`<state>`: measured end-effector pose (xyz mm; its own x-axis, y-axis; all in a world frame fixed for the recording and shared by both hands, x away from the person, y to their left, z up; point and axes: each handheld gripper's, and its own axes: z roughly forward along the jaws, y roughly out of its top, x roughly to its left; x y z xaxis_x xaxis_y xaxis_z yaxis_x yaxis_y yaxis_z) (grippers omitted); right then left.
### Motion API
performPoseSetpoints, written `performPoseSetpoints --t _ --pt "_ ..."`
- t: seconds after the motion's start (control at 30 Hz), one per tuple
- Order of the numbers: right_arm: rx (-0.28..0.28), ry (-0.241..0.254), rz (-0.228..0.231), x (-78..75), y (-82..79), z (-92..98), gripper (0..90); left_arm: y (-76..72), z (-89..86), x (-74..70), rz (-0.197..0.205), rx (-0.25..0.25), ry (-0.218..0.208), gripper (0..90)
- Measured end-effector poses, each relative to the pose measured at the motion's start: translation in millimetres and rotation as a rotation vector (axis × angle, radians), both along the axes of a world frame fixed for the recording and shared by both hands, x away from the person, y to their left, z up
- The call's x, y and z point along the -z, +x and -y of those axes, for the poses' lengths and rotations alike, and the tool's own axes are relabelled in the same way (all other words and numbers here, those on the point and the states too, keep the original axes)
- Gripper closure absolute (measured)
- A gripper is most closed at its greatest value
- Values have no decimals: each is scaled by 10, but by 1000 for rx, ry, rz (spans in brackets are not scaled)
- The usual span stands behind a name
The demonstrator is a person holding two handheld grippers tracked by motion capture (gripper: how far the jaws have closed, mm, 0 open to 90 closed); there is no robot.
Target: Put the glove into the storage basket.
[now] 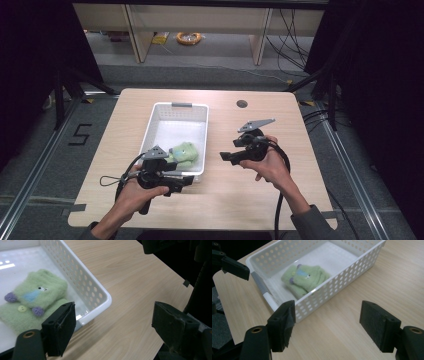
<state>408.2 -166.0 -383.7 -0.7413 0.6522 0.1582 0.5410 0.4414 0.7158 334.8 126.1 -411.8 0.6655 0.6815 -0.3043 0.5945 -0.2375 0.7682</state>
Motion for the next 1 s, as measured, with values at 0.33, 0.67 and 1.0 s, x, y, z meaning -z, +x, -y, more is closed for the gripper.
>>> performPoseSetpoints --t 0.33,0.67,1.0 --pt "25 28 21 109 -192 267 270 -126 129 139 5 44 7 189" --pt "41 49 17 261 -334 443 250 -192 187 251 15 62 22 189" --pt "56 38 13 354 -466 548 229 -262 194 360 29 57 27 188"
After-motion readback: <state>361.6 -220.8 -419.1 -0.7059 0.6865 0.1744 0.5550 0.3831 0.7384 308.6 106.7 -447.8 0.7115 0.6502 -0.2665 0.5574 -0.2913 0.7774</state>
